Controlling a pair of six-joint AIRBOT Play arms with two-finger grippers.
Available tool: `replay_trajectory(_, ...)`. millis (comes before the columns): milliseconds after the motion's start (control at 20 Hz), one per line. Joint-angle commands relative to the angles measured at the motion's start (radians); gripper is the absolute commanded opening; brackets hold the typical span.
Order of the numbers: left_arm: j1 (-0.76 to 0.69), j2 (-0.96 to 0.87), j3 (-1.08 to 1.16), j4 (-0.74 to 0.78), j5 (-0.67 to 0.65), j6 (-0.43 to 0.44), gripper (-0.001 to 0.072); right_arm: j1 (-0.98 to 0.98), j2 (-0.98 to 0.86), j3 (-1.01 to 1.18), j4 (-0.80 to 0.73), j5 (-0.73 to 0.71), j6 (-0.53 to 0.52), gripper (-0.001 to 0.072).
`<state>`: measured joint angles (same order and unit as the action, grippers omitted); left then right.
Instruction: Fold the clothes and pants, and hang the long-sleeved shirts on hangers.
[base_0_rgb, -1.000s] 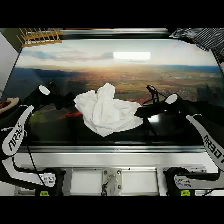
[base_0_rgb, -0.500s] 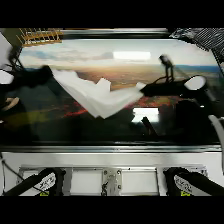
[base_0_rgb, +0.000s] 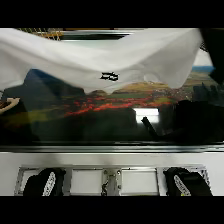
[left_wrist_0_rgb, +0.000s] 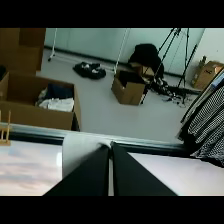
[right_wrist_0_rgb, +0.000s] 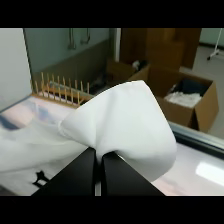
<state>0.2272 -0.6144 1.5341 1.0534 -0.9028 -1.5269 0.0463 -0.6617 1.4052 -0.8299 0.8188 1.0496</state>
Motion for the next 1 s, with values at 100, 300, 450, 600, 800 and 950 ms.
replay_trajectory(100, 0.002, 0.166, -0.142, 0.002, -0.030, -0.025, 0.0004, -0.001, 0.097, 0.009, -0.277, 0.137, 0.305, 0.0011)
replay_trajectory(300, 0.002, 0.153, -0.391, 0.001, -0.157, -0.147, 0.0004, -0.001, -0.016, 0.007, -0.436, 0.329, 0.458, 0.0011)
replay_trajectory(450, -0.003, 0.016, -0.505, -0.010, -0.220, -0.148, 0.0004, 0.004, -0.203, 0.007, -0.431, 0.313, 0.456, 0.0011)
replay_trajectory(600, -0.066, -0.195, -0.523, -0.008, -0.084, -0.103, 0.0004, 0.008, -0.422, 0.007, -0.431, 0.128, 0.389, 0.0012)
replay_trajectory(800, -0.179, -0.536, -0.365, 0.001, 0.161, -0.007, 0.0004, 0.008, -0.657, 0.008, -0.430, -0.216, 0.391, 0.0013)
replay_trajectory(950, -0.187, -0.818, -0.121, 0.000, 0.171, -0.007, 0.0395, -0.004, -0.730, 0.008, -0.432, -0.318, 0.390, 0.0513)
